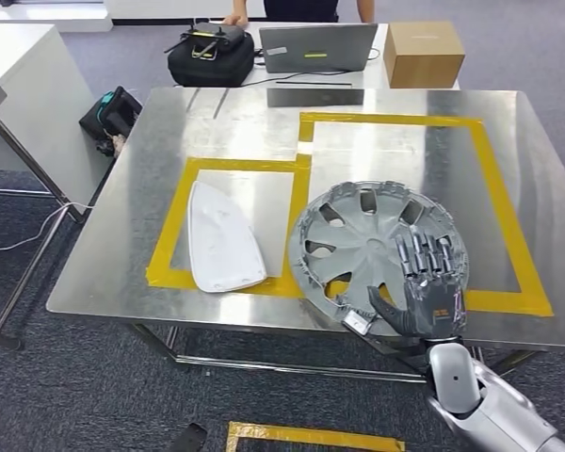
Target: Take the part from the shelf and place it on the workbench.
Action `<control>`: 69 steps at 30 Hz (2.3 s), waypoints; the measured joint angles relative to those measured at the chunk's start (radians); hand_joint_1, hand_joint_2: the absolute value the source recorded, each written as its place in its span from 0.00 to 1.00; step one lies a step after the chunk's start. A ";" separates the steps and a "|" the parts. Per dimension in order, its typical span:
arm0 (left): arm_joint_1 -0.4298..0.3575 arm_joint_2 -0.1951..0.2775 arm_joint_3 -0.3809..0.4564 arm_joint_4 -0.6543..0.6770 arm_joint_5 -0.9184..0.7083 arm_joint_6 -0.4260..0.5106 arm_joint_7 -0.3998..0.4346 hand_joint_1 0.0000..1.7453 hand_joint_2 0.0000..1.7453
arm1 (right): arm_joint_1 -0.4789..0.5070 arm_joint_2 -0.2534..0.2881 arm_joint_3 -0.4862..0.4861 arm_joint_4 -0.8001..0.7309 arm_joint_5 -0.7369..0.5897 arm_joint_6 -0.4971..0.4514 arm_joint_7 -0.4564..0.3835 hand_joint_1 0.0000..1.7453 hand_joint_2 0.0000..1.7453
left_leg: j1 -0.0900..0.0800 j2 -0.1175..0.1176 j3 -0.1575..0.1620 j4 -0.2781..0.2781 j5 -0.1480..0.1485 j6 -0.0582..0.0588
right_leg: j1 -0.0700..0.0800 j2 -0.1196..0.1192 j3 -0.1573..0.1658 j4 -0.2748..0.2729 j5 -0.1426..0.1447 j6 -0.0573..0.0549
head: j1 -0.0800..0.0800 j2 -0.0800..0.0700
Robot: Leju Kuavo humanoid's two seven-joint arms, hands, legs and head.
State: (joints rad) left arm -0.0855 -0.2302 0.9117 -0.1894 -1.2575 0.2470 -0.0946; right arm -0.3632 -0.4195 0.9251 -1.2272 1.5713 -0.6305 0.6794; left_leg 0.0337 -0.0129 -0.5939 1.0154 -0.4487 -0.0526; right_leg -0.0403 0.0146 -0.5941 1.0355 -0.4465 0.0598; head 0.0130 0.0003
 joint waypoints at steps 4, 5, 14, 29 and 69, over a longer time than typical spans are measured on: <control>0.000 0.000 0.001 0.000 0.000 0.001 0.000 0.00 0.00 | 0.007 0.002 -0.001 0.000 0.000 -0.001 0.000 0.00 0.00 | -0.008 0.002 -0.084 0.228 -0.145 0.008 | 0.013 -0.005 -0.037 -0.001 0.026 -0.026 | -0.010 0.000; 0.000 0.000 0.001 0.000 0.000 0.002 0.000 0.00 0.00 | 0.011 0.002 -0.001 0.000 0.000 -0.002 0.000 0.00 0.00 | -0.011 0.002 -0.084 0.250 -0.149 0.013 | 0.017 -0.006 -0.047 -0.001 0.034 -0.027 | -0.010 0.000; -0.005 -0.001 0.006 0.000 0.001 0.004 0.000 0.00 0.00 | 0.023 0.011 -0.005 0.005 0.000 -0.016 0.000 0.00 0.00 | -0.044 0.004 0.089 -0.029 -0.047 0.070 | 0.024 -0.007 -0.090 -0.015 0.100 0.006 | -0.011 0.000; 0.001 -0.005 0.010 0.000 0.012 0.006 0.000 0.00 0.00 | 0.064 0.024 -0.005 0.019 0.000 -0.036 0.000 0.00 0.00 | -0.043 0.008 -0.043 -0.024 0.084 0.051 | 0.030 -0.008 0.083 -0.038 -0.049 -0.008 | -0.012 0.000; 0.014 -0.005 0.041 0.000 0.066 0.057 0.000 0.00 0.00 | 0.534 0.490 -0.961 0.204 -0.239 -0.062 -0.777 0.00 0.00 | -0.042 0.011 0.003 0.149 -0.032 0.046 | 0.032 -0.017 0.011 -0.057 0.032 -0.030 | -0.018 0.000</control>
State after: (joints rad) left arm -0.0716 -0.2357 0.9528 -0.1892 -1.1916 0.3037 -0.0946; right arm 0.1712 0.0704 -0.0364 -1.0232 1.3326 -0.6928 -0.0974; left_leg -0.0087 -0.0017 -0.5909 1.1645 -0.4803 -0.0065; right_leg -0.0082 -0.0026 -0.5836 0.9783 -0.4148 0.0295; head -0.0047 0.0004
